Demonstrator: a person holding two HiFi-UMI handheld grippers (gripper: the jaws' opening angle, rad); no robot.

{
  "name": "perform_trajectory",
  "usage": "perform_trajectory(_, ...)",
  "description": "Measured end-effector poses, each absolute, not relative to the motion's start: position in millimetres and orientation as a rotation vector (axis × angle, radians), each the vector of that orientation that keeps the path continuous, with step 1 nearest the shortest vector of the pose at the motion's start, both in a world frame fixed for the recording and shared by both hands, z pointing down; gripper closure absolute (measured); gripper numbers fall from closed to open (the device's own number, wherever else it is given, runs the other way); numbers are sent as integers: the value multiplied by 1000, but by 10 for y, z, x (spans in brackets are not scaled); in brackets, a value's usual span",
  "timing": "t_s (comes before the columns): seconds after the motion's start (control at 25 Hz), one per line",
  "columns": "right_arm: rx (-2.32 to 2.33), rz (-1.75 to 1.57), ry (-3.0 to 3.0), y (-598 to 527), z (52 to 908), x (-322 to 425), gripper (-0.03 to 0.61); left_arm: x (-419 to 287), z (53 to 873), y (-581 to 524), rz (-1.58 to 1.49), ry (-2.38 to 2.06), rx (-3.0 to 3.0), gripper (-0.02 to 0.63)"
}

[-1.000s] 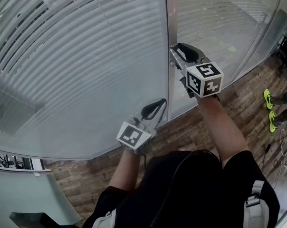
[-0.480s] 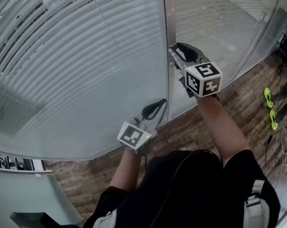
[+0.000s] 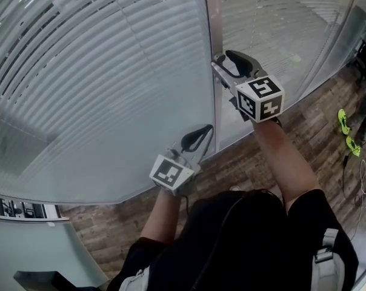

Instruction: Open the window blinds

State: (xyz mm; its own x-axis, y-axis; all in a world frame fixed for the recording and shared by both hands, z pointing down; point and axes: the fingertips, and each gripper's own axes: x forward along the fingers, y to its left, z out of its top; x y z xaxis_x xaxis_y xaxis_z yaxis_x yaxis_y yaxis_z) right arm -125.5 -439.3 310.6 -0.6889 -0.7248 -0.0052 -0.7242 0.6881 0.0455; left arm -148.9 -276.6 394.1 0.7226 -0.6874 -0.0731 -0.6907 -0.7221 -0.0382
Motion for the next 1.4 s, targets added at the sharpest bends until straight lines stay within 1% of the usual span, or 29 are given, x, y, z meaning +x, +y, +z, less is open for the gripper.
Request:
perform_trajectory(0.08,1217,-159,-2840,-4384,3112,-1247,329,-1486,3935,-2765,63,1146,-2861,609)
perform_trajectory(0.2,1202,-361,-2732,-4363,3074,-1261,321,-1496,3912,-2769,49,1150,-2868,609)
perform_trajectory(0.36,1170,-700,-2499,-4290,3007,-1285,325,-1454,3882,-2744,34,1150,-2892,609)
perform_trajectory(0.64,1050,-1116,-2072,-4292,3069,-1370,344,-1464,3909,-2750,42,1155,-2890,609)
perform_trajectory(0.76,1029,-1129,-2049,-4304,3097,-1394,348,-1500,3940,-2770,58,1154,-2861,609)
perform_trajectory(0.84,1030,-1125,-2052,-4309,3091,-1391,362,-1492,3912,-2761,43,1157,-2871,609)
perform_trajectory(0.88,1027,-1125,-2050,-4310,3094,-1392,388,-1492,3904,-2759,41,1157,-2874,609)
perform_trajectory(0.92,1021,-1125,-2047,-4308,3101,-1395,428,-1496,3905,-2759,42,1155,-2872,609)
perform_trajectory(0.96,1017,-1125,-2045,-4305,3108,-1397,446,-1500,3911,-2760,47,1154,-2869,610)
perform_trajectory(1.2,1029,-1090,-2092,-4297,3102,-1389,449,-1489,3925,-2762,53,1162,-2880,609)
perform_trajectory(1.4,1075,-953,-2238,-4297,3078,-1374,449,-1494,3952,-2762,63,1156,-2873,609)
